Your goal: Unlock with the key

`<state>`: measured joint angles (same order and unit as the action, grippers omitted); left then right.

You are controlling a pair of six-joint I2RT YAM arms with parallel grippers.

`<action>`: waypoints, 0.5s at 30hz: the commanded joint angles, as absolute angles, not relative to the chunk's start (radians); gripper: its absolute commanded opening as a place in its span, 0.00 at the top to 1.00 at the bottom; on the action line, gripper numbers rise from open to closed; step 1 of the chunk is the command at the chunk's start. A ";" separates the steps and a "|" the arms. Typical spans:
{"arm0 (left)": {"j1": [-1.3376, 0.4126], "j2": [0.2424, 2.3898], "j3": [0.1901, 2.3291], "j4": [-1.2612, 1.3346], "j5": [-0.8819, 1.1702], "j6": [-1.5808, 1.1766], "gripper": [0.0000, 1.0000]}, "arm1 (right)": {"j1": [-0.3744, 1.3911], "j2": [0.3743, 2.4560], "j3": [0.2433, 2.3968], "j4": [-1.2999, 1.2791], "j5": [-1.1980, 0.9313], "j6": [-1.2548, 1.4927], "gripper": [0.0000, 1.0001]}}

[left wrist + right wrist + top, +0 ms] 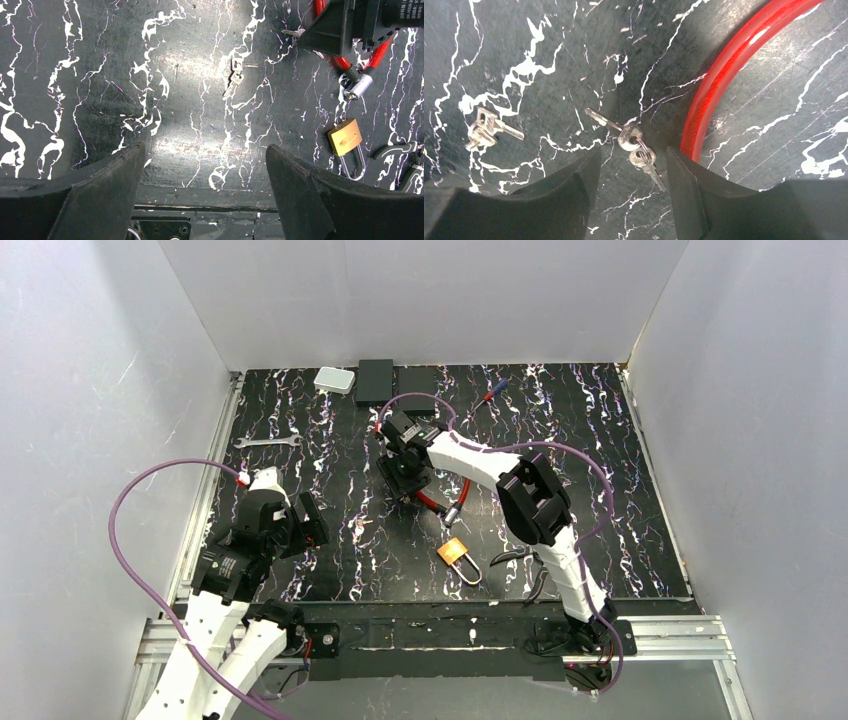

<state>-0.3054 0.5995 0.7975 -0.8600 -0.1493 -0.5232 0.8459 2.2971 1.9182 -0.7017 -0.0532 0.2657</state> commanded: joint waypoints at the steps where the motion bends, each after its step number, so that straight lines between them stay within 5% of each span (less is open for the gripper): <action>1: -0.312 0.603 0.796 -0.857 -0.154 -0.510 0.12 | 0.841 2.253 1.881 -0.696 -0.071 0.158 0.40; 9: -0.318 0.603 0.796 -0.857 -0.157 -0.509 0.12 | 0.888 2.303 1.919 -0.717 0.106 0.150 0.47; 13: -0.328 0.604 0.797 -0.861 -0.166 -0.511 0.12 | 0.912 2.326 1.895 -0.731 0.186 0.119 0.76; 15: -0.336 0.602 0.797 -0.862 -0.175 -0.512 0.12 | 0.913 2.313 1.838 -0.719 0.225 0.107 0.81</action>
